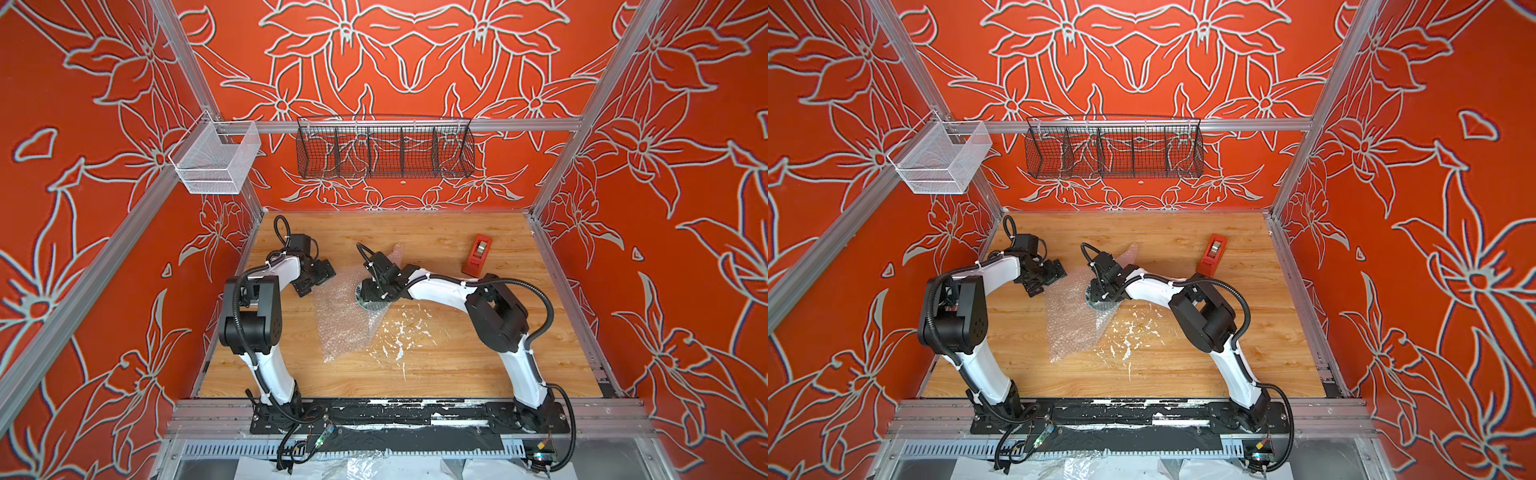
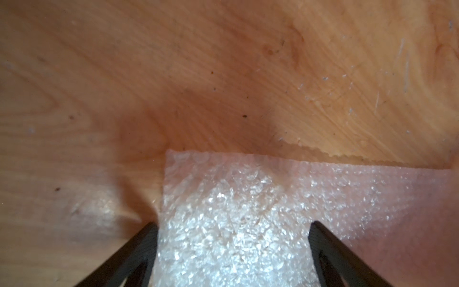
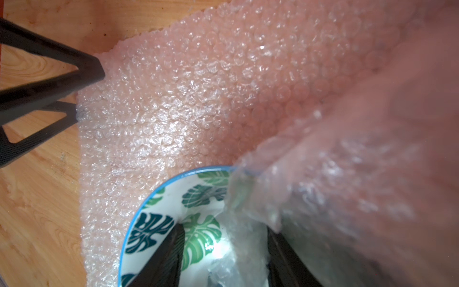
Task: Wrap bowls in bubble wrap
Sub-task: Wrap the bowl in bubble wrap.
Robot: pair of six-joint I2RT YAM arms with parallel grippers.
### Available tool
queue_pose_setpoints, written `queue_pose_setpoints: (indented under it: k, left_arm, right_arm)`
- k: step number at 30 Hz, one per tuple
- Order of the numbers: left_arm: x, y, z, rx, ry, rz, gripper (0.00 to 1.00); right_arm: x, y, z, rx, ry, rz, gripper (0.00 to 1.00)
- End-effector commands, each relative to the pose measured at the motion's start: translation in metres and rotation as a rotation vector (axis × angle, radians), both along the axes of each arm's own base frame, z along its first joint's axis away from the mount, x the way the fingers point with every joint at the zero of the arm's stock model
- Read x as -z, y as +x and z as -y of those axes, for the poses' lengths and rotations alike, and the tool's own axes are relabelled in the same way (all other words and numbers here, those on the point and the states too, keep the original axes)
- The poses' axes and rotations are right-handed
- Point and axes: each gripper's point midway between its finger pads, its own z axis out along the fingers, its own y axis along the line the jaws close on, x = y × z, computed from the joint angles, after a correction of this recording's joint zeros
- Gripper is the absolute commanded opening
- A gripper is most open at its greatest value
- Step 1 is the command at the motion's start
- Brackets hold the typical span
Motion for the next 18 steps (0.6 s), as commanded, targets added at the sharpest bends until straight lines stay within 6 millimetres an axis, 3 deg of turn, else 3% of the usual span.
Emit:
queue_pose_setpoints:
  k: [1, 5, 9, 13, 18]
  left_arm:
    - [0.024, -0.01, 0.002, 0.001, -0.023, -0.074, 0.92]
    - [0.031, -0.007, 0.011, 0.031, -0.062, -0.068, 0.83]
    - [0.023, -0.006, 0.018, 0.055, -0.094, -0.03, 0.71]
    - [0.016, -0.007, 0.029, 0.08, -0.142, -0.003, 0.45]
    - [0.005, -0.013, 0.039, 0.09, -0.181, 0.038, 0.27]
  right_arm:
    - [0.017, -0.008, 0.01, 0.0, -0.078, -0.034, 0.54]
    - [0.019, -0.008, 0.01, -0.001, -0.085, -0.044, 0.54]
    - [0.021, -0.009, 0.011, -0.003, -0.098, -0.055, 0.54]
    - [0.021, -0.01, 0.009, -0.006, -0.093, -0.059, 0.55]
    - [0.021, -0.009, 0.009, 0.0, -0.101, -0.069, 0.58]
